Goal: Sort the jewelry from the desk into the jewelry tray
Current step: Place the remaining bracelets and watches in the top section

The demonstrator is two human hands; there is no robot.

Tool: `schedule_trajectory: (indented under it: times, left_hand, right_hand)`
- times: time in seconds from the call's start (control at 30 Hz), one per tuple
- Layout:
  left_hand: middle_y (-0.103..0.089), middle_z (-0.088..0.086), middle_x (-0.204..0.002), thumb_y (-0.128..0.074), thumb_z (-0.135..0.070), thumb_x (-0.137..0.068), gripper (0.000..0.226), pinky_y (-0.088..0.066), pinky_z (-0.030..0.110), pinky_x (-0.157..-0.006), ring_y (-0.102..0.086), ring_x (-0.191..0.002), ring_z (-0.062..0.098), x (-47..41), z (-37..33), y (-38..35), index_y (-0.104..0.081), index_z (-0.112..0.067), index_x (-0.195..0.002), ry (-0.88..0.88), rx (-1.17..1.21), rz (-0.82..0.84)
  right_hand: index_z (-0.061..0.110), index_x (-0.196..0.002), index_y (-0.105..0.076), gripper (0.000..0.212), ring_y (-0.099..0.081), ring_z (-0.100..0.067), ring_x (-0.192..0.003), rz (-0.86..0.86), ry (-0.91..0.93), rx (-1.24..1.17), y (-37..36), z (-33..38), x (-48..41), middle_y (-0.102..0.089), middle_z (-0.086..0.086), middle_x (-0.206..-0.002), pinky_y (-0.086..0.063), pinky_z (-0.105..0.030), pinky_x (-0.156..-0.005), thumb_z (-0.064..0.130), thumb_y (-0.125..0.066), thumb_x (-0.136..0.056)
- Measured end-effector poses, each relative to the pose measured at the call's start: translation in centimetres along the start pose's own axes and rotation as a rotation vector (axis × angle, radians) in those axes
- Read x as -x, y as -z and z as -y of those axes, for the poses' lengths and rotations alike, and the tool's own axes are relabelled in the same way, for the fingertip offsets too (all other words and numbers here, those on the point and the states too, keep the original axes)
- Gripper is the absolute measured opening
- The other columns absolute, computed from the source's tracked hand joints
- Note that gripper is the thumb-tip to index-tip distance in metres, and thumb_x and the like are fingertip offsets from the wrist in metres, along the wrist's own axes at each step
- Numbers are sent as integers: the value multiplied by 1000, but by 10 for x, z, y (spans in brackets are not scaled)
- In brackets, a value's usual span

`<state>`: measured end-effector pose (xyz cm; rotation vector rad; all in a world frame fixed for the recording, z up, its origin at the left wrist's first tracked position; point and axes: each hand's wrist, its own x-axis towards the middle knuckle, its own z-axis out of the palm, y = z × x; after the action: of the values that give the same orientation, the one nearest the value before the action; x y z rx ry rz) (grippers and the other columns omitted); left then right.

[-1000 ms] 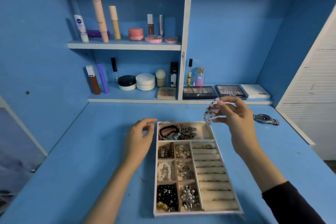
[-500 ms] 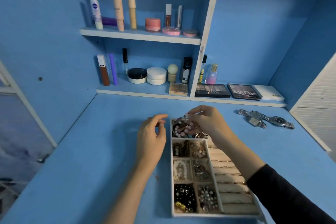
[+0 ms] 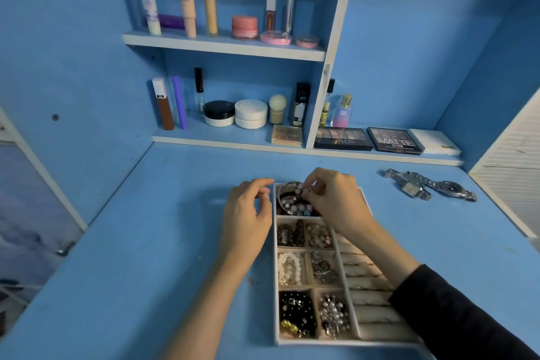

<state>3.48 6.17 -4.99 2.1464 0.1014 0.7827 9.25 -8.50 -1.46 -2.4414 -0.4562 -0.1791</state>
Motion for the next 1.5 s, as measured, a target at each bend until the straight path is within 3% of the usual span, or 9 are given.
schedule_trajectory:
  times: [0.17,0.37,0.57,0.7,0.83,0.97,1.13,1.37,1.5]
  left_hand:
    - [-58,-9,-84,-54,-2,-86,24,-41,16,-68,-56,-85,13,1,-1,0,-66,-15,-103,-23,-20,19]
    - [-56,-13,-92,-55,-7,-86,26,-40,16,-72,-53,-96,12,-4,-3,-2,-64,-20,-106,12,-35,92]
    - [-58,-5,-110,-54,-18,-89,23,-31,17,-74,-45,-110,14,-26,-22,-16,-63,-24,-110,31,-116,203]
    - [-53,-5,-111,-51,-21,-90,22,-33,17,-78,-44,-112,16,-37,-53,-39,-63,-24,-108,-16,-128,312]
    - [-53,-5,-114,-49,-22,-91,23,-24,15,-80,-38,-111,13,-38,-85,-69,-63,-23,-109,-148,-154,385]
    - [-53,-4,-114,-49,-22,-91,24,-24,16,-86,-37,-111,14,-35,-109,-95,-62,-23,-111,-233,-143,464]
    - [-50,1,-125,-51,-18,-88,41,-25,24,-99,-34,-118,20,-36,-125,-126,-50,-23,-128,-272,-199,585]
    - [-34,-2,-145,-57,-10,-84,73,-25,25,-103,-22,-132,16,-47,-125,-142,-20,-28,-145,-242,-132,708]
    - [-42,-4,-140,-62,-18,-85,63,-33,28,-100,-35,-129,15,-53,-126,-128,-32,-35,-138,-93,62,718]
  right_hand:
    - [11,-92,-73,12,-55,-16,-80,-14,60,93,-5,-5,-1,-64,-6,-90,-37,-23,-66,11,-64,-85]
    - [15,-88,-72,10,-48,-13,-72,-40,98,49,2,-8,-2,-52,3,-76,-33,-20,-59,20,-64,-86]
    - [16,-86,-71,10,-55,-15,-72,-69,40,-25,34,-28,1,-62,-2,-82,-43,-30,-69,15,-61,-85]
    - [17,-86,-71,10,-53,-16,-68,-173,-58,13,62,-71,4,-64,-5,-82,-38,-27,-65,12,-62,-84]
    - [12,-101,-69,18,-53,-31,-93,-301,-202,151,83,-121,8,-61,-13,-92,-34,-29,-70,16,-65,-84]
    - [13,-114,-63,35,-44,-36,-107,-186,-304,280,88,-149,8,-57,-17,-104,-38,-37,-83,31,-65,-84]
    - [10,-107,-66,31,-41,-35,-105,-138,-312,264,86,-160,4,-52,-17,-102,-32,-33,-81,31,-65,-84]
    - [17,-89,-66,16,-40,-20,-96,-222,-184,-135,103,-140,7,-49,3,-86,-25,-24,-71,33,-64,-86]
    - [11,-80,-62,18,-47,-6,-70,-90,-196,-519,124,-105,11,-56,4,-75,-33,-21,-65,27,-63,-87]
